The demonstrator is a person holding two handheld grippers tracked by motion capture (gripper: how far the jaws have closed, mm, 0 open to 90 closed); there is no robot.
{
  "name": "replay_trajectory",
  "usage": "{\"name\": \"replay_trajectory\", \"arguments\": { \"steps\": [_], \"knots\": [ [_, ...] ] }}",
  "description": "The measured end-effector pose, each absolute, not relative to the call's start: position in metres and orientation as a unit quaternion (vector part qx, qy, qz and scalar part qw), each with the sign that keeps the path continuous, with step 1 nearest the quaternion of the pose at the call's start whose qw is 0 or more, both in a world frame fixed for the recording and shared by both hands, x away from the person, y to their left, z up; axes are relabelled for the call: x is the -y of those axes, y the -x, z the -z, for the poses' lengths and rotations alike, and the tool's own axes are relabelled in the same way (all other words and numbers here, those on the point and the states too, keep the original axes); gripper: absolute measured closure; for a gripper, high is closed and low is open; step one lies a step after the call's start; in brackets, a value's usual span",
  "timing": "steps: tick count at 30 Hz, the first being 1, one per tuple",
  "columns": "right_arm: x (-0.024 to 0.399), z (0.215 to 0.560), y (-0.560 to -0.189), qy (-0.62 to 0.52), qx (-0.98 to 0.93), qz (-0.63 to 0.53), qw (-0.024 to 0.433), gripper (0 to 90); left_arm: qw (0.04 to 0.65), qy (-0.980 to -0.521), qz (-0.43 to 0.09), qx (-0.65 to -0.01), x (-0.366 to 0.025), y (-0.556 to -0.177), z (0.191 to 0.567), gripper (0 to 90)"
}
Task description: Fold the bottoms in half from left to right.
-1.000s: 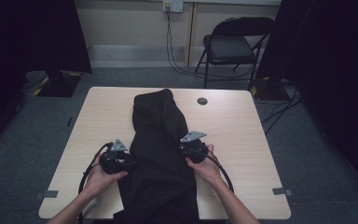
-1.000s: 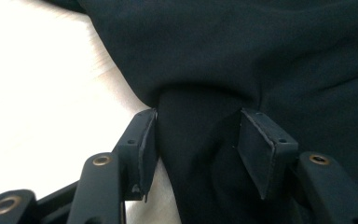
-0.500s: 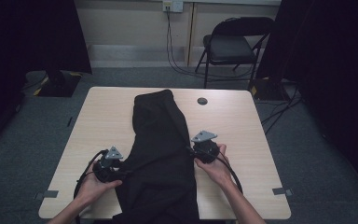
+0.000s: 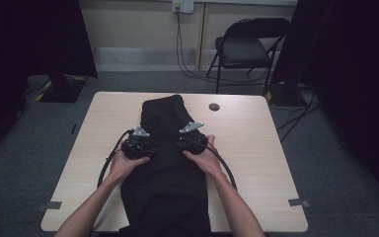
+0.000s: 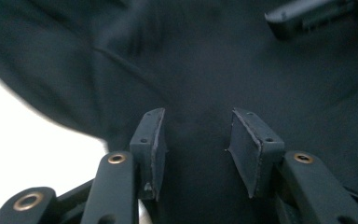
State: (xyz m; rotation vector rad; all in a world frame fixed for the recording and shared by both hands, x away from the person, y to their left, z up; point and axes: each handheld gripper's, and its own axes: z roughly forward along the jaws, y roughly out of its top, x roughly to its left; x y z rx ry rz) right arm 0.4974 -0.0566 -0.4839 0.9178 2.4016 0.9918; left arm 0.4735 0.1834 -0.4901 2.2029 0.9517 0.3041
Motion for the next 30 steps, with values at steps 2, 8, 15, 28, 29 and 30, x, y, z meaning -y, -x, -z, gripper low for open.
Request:
{"name": "replay_trajectory", "arguments": {
  "steps": [2,8,15,28,29,30],
  "knots": [
    [0.062,0.49,-0.499,-0.328,-0.855,-0.354,0.189,42.3,0.353,-0.856,-0.13,-0.355,-0.183,-0.474,0.491,53.1],
    [0.072,0.498,-0.494,-0.343,-0.852,-0.361,0.163,39.7,0.343,-0.863,-0.135,-0.347,-0.177,-0.461,0.491,47.3],
    [0.09,0.5,-0.451,-0.321,-0.856,-0.377,0.151,39.8,0.366,-0.861,-0.124,-0.331,-0.176,-0.419,0.495,46.8],
    [0.117,0.49,-0.336,-0.279,-0.892,-0.339,0.108,39.6,0.359,-0.891,-0.009,-0.278,-0.166,-0.323,0.485,47.3],
    [0.121,0.487,-0.325,-0.274,-0.895,-0.338,0.094,40.9,0.36,-0.894,-0.001,-0.266,-0.168,-0.321,0.481,51.9],
    [0.123,0.483,-0.324,-0.268,-0.893,-0.347,0.1,41.4,0.36,-0.894,-0.001,-0.266,-0.168,-0.321,0.481,53.1]
  ]
}}
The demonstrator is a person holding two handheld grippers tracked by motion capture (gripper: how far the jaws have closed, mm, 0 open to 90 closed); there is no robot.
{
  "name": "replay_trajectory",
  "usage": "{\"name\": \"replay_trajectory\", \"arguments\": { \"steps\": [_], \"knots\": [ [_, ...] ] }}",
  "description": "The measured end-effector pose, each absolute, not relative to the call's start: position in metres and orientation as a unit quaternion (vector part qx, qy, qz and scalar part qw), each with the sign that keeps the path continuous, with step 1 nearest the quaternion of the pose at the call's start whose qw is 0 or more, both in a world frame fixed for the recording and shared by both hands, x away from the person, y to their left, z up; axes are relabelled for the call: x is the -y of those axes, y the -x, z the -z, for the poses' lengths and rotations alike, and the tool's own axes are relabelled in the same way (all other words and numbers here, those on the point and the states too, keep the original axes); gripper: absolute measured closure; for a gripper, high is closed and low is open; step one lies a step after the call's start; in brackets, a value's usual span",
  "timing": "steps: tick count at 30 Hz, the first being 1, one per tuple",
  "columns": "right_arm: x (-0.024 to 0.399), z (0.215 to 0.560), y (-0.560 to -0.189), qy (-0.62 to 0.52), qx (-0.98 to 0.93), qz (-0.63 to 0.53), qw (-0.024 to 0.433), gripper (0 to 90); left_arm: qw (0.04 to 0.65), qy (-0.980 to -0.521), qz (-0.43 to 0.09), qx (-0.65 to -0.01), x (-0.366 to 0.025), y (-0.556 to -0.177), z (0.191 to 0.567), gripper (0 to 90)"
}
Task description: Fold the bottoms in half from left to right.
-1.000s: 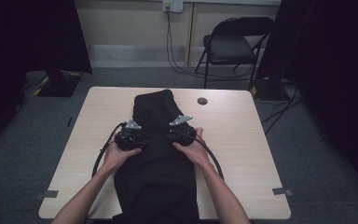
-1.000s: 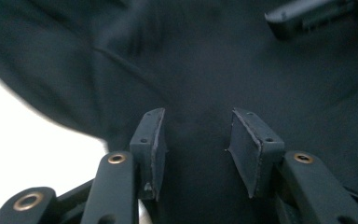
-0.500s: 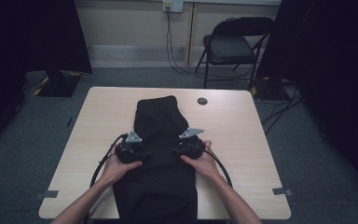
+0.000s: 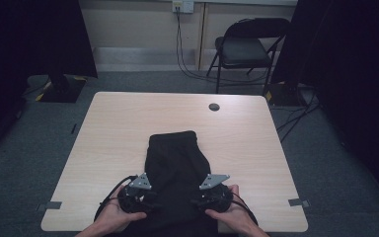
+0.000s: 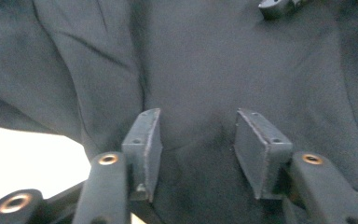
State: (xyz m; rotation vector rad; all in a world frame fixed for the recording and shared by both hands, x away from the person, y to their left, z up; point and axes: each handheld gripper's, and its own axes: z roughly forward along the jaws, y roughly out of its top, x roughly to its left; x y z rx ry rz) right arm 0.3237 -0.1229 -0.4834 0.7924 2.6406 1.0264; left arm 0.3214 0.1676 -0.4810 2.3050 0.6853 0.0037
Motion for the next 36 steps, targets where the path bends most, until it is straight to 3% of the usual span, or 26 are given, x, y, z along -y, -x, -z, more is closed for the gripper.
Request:
{"name": "replay_trajectory", "arguments": {
  "steps": [4,6,8,12,16,21,23,28,36],
  "knots": [
    [0.133,0.462,-0.346,-0.304,-0.845,-0.416,0.141,45.6,0.403,-0.861,-0.059,-0.304,-0.181,-0.357,0.464,56.4],
    [0.135,0.454,-0.369,-0.316,-0.83,-0.429,0.167,59.0,0.404,-0.854,-0.068,-0.319,-0.185,-0.367,0.462,56.4],
    [0.131,0.45,-0.392,-0.327,-0.824,-0.43,0.17,61.2,0.409,-0.842,-0.089,-0.34,-0.188,-0.397,0.456,55.0],
    [0.12,0.448,-0.44,-0.352,-0.811,-0.425,0.193,64.6,0.393,-0.846,-0.093,-0.348,-0.176,-0.42,0.467,54.6],
    [0.11,0.457,-0.472,-0.366,-0.813,-0.413,0.187,59.2,0.337,-0.866,-0.114,-0.352,-0.168,-0.425,0.486,51.8],
    [0.103,0.478,-0.481,-0.371,-0.825,-0.387,0.179,50.5,0.314,-0.87,-0.133,-0.356,-0.18,-0.425,0.487,43.3],
    [0.101,0.492,-0.481,-0.374,-0.834,-0.366,0.173,43.2,0.317,-0.865,-0.124,-0.368,-0.19,-0.425,0.486,40.0],
    [0.105,0.501,-0.482,-0.38,-0.83,-0.375,0.163,41.6,0.386,-0.817,-0.117,-0.411,-0.217,-0.433,0.472,41.1],
    [0.098,0.494,-0.481,-0.371,-0.825,-0.397,0.156,41.1,0.383,-0.81,-0.108,-0.431,-0.207,-0.449,0.481,34.6]
  ]
}}
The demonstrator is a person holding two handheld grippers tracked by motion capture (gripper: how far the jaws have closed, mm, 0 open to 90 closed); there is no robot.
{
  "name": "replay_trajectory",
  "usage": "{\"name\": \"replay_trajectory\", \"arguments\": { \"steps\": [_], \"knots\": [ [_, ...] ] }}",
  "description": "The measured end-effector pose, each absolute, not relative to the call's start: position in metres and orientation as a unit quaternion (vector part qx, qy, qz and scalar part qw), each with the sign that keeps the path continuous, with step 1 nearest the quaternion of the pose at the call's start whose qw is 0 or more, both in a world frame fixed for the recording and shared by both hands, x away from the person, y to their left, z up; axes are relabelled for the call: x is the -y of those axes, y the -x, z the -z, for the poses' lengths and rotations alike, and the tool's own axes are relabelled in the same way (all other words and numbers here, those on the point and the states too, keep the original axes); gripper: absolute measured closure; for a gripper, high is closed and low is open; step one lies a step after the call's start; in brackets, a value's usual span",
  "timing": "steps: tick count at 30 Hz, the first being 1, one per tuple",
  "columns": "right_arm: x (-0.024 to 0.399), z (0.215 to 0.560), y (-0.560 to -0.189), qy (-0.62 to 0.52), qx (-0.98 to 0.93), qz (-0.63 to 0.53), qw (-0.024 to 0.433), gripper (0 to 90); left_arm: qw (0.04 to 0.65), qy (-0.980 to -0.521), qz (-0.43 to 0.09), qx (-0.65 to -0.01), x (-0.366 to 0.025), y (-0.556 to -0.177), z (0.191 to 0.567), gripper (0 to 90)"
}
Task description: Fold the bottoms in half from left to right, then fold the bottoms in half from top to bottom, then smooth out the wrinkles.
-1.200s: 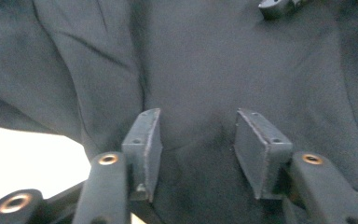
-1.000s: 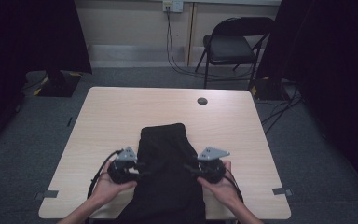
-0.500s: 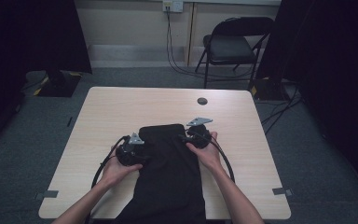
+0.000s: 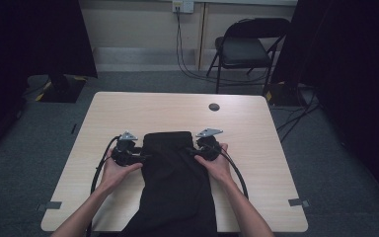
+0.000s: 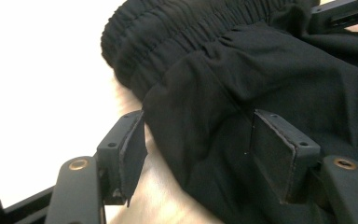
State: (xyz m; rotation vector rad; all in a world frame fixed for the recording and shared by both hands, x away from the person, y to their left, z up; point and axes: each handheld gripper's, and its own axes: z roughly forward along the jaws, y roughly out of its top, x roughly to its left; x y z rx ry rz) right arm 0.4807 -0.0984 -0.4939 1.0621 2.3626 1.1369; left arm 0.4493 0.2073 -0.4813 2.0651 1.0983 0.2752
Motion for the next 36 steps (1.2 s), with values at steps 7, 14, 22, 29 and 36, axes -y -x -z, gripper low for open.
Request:
{"name": "replay_trajectory", "arguments": {
  "steps": [7,14,22,29,36],
  "knots": [
    [0.097,0.501,-0.479,-0.365,-0.834,-0.39,0.136,41.9,0.361,-0.818,-0.118,-0.432,-0.2,-0.453,0.493,34.5],
    [0.091,0.497,-0.476,-0.36,-0.844,-0.374,0.137,39.6,0.366,-0.815,-0.123,-0.432,-0.201,-0.452,0.494,37.3],
    [0.087,0.499,-0.473,-0.348,-0.848,-0.374,0.141,50.9,0.385,-0.819,-0.125,-0.406,-0.197,-0.446,0.497,76.5],
    [0.087,0.499,-0.475,-0.351,-0.842,-0.39,0.12,75.1,0.405,-0.805,-0.093,-0.423,-0.2,-0.45,0.499,87.7],
    [0.09,0.495,-0.477,-0.355,-0.838,-0.4,0.107,81.8,0.429,-0.789,-0.089,-0.432,-0.207,-0.452,0.493,88.7]
  ]
}}
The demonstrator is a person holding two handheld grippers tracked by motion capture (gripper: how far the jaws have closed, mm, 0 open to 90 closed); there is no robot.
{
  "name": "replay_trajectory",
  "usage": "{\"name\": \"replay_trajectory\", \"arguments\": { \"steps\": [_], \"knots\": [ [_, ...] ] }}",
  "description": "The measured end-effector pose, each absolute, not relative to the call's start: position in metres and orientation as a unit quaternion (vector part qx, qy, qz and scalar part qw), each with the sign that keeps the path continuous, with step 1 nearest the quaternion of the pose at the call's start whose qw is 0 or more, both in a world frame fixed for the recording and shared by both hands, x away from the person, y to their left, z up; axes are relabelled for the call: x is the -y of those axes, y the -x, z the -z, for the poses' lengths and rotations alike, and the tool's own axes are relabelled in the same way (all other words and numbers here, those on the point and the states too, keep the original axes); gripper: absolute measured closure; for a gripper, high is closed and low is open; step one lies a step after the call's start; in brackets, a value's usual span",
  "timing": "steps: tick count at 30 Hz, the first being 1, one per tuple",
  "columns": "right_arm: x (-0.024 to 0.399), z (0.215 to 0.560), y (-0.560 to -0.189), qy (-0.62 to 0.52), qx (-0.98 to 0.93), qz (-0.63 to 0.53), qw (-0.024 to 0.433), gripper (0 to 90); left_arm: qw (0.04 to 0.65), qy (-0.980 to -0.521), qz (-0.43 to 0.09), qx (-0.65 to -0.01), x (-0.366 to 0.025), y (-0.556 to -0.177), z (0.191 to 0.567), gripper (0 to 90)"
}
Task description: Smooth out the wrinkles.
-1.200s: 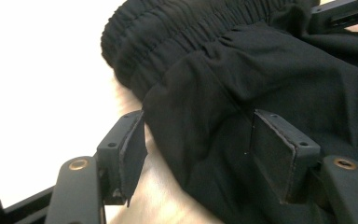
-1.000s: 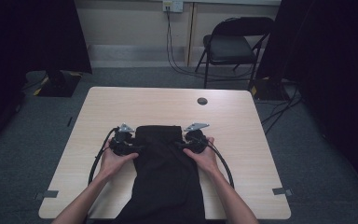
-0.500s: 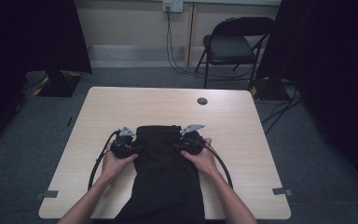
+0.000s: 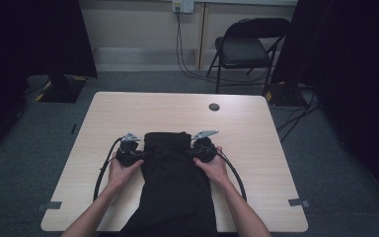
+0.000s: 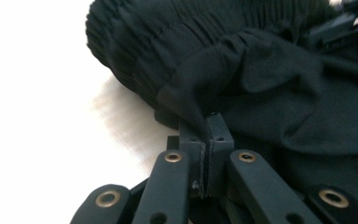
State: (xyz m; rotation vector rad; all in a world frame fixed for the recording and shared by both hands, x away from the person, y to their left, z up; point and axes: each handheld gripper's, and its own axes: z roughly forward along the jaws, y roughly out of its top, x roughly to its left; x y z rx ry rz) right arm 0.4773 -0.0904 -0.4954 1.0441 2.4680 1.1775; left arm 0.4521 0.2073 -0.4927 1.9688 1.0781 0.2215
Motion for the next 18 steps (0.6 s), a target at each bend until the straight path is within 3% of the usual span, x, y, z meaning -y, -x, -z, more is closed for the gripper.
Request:
{"name": "replay_trajectory", "arguments": {
  "steps": [8,18],
  "knots": [
    [0.096,0.462,-0.491,-0.362,-0.813,-0.441,0.12,82.6,0.462,-0.773,-0.12,-0.419,-0.207,-0.467,0.458,88.7],
    [0.105,0.374,-0.518,-0.35,-0.767,-0.511,0.171,82.9,0.537,-0.723,-0.171,-0.4,-0.208,-0.499,0.365,88.9]
  ]
}}
